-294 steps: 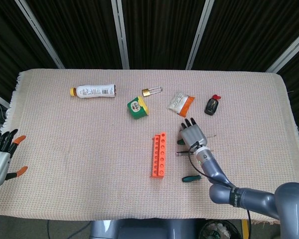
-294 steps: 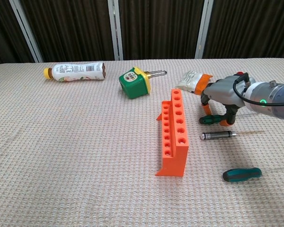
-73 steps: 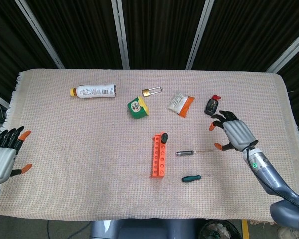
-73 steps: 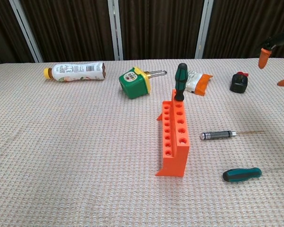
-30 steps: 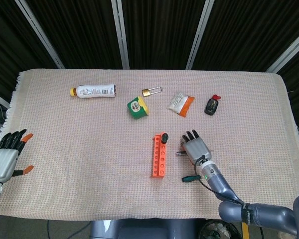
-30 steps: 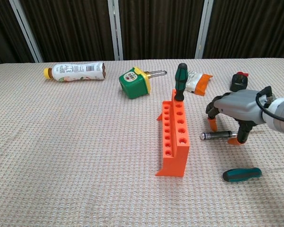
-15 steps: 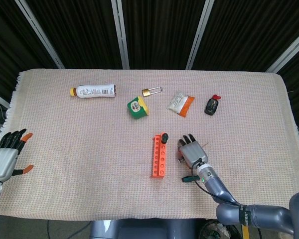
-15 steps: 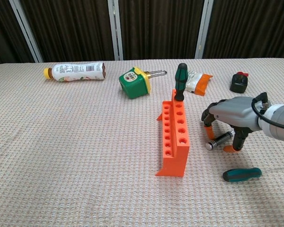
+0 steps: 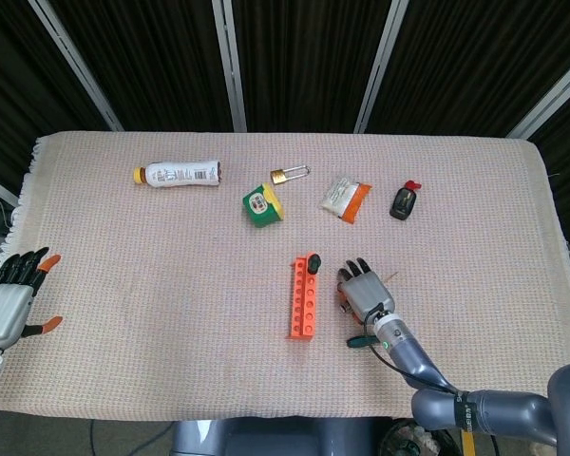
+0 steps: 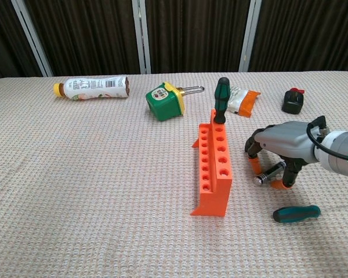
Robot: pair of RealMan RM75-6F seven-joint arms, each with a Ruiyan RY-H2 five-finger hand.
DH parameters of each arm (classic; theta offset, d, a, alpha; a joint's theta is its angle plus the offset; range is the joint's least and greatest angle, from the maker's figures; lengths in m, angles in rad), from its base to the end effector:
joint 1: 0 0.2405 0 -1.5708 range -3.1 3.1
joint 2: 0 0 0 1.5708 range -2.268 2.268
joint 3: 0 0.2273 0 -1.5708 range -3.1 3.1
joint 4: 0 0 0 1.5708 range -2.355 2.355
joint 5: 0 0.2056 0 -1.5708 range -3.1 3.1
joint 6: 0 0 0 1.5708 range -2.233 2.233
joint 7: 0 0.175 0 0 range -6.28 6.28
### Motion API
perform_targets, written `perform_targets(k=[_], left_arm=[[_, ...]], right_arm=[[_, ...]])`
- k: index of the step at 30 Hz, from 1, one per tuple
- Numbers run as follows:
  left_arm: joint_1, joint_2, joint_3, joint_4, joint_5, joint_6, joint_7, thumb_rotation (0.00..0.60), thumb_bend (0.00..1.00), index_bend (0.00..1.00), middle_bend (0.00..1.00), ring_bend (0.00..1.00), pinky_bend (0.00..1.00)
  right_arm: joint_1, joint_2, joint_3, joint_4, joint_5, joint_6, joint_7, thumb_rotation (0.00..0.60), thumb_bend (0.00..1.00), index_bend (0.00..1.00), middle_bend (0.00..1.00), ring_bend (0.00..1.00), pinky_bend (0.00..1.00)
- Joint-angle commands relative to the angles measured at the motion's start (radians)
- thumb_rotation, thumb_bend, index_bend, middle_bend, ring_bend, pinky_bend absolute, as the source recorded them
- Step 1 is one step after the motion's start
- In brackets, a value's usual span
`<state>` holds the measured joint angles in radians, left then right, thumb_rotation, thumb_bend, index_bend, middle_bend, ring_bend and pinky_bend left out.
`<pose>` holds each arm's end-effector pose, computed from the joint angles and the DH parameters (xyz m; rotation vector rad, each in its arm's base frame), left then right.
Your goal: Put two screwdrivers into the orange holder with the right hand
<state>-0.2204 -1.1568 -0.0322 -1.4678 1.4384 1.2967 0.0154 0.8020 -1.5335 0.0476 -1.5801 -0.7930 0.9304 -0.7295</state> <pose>-0.3035 0.2473 0.1281 -1.5327 -0.8961 -0.7535 -0.1498 -0.3198 -0.0532 2.0191 -0.8810 0.5093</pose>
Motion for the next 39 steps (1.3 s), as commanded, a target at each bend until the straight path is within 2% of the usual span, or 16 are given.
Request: perform_targets(k=[1,8,15,21,26,32,39], left_arm=[[-0.001,0.0,-0.001,-0.001,-0.001,-0.001,0.0,0.6,0.14,0.1,0.0,0.0,0.0],[-0.002,0.0,-0.001,0.002,-0.004,-0.005,-0.004,0.6,0.14,0.1,0.0,0.0,0.0],[-0.002,-0.001,-0.002,0.009,-0.008,-0.007,-0.011,0.6,0.14,0.1,0.0,0.0,0.0],[-0.005,-0.003,-0.004,0.008,-0.004,-0.007,-0.014,0.6,0.14,0.1,0.0,0.0,0.0],[-0.007,0.003,-0.005,-0.009,0.005,0.001,-0.008,0.6,0.14,0.1,0.0,0.0,0.0],[-0.005,0.014,-0.004,-0.034,0.008,0.008,0.007,0.6,0.14,0.1,0.0,0.0,0.0],[-0.002,0.025,-0.001,-0.062,0.012,0.014,0.022,0.6,0.14,0.1,0.0,0.0,0.0]], right_arm=[[0.001,-0.006,-0.001,0.007,-0.003,0.001,0.007,0.6,0.31,0.49,0.16,0.0,0.0],[-0.008,-0.017,0.01,0.029,-0.02,0.006,0.06,0.6,0.38,0.55,0.19,0.0,0.0],[-0.044,0.04,0.061,-0.011,-0.015,0.0,0.206,0.6,0.41,0.56,0.2,0.0,0.0],[-0.087,0.183,0.126,-0.106,0.001,-0.089,0.419,0.6,0.43,0.56,0.22,0.0,0.0],[-0.175,0.312,0.216,-0.173,-0.081,-0.097,0.684,0.6,0.44,0.58,0.26,0.03,0.0],[-0.248,0.369,0.272,-0.163,-0.23,-0.084,0.93,0.6,0.46,0.59,0.32,0.1,0.04],[-0.294,0.414,0.328,-0.161,-0.333,-0.074,1.186,0.6,0.49,0.61,0.38,0.17,0.11]])
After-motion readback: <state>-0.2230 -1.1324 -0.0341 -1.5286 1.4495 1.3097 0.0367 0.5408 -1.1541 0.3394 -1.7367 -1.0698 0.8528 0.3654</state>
